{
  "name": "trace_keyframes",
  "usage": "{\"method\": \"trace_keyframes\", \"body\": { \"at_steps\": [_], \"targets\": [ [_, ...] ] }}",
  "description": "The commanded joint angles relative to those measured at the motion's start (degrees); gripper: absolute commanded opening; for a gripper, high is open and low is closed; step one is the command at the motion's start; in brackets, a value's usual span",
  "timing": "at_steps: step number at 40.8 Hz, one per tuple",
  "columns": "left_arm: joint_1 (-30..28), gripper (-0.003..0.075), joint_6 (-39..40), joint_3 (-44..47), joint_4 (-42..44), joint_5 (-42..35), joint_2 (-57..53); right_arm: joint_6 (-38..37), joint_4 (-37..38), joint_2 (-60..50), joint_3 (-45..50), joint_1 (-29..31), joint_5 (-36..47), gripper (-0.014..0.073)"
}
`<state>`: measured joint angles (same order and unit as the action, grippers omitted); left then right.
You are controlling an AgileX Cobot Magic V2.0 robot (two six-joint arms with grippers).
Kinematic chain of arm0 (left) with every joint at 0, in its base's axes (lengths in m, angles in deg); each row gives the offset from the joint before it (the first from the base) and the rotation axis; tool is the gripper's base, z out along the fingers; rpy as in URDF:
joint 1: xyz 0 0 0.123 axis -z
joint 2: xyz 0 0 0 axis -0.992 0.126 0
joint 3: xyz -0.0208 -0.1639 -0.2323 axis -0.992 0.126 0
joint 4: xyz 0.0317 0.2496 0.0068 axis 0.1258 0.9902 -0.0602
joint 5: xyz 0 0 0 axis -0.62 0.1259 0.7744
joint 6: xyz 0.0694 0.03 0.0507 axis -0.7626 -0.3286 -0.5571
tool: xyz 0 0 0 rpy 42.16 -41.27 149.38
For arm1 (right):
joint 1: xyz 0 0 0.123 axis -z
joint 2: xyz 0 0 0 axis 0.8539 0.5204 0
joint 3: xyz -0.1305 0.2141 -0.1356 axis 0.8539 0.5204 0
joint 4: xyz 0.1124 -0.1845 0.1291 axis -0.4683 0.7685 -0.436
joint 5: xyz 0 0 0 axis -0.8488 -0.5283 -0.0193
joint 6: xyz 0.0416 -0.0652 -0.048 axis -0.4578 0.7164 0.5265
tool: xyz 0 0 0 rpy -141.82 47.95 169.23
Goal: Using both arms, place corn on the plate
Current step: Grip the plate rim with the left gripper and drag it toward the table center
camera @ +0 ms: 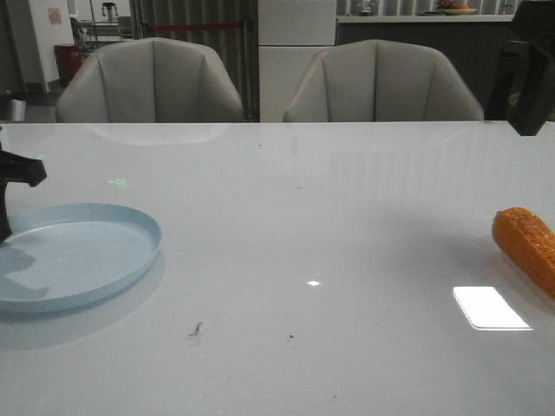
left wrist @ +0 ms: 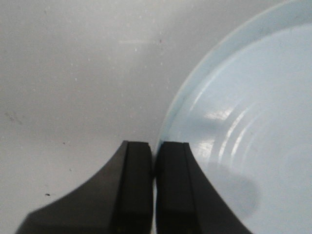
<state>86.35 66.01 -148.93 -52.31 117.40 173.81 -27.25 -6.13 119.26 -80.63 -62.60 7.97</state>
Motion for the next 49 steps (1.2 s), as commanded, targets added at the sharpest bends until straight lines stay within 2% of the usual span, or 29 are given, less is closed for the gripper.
{"method": "trace_keyframes", "body": {
  "at_steps": [1, 14, 24, 36, 49],
  "targets": [
    [0.05, 0.0086, 0.13, -4.72, -1.38, 1.35, -2.82, -0.07, -0.69, -1.92, -2.05, 0.27, 1.57, 0.0563],
    [0.51, 0.0086, -0.09, -13.49, -13.20, 4.51, -2.82, -0.07, -0.69, -1.92, -2.05, 0.27, 1.62, 0.0563],
    [5.52, 0.0086, -1.43, -18.33, -19.73, 5.49, -2.82, -0.07, -0.69, -1.92, -2.05, 0.27, 1.74, 0.0563],
    [13.88, 0.0086, -0.92, -19.80, -20.40, 4.71, -2.73, -0.07, -0.69, -1.92, -2.05, 0.27, 2.33, 0.0563],
    [17.42, 0.0086, -0.80, -19.80, -24.51, 6.37, 1.94, -0.07, -0.69, -1.92, -2.05, 0.27, 2.45, 0.0563]
  ]
}}
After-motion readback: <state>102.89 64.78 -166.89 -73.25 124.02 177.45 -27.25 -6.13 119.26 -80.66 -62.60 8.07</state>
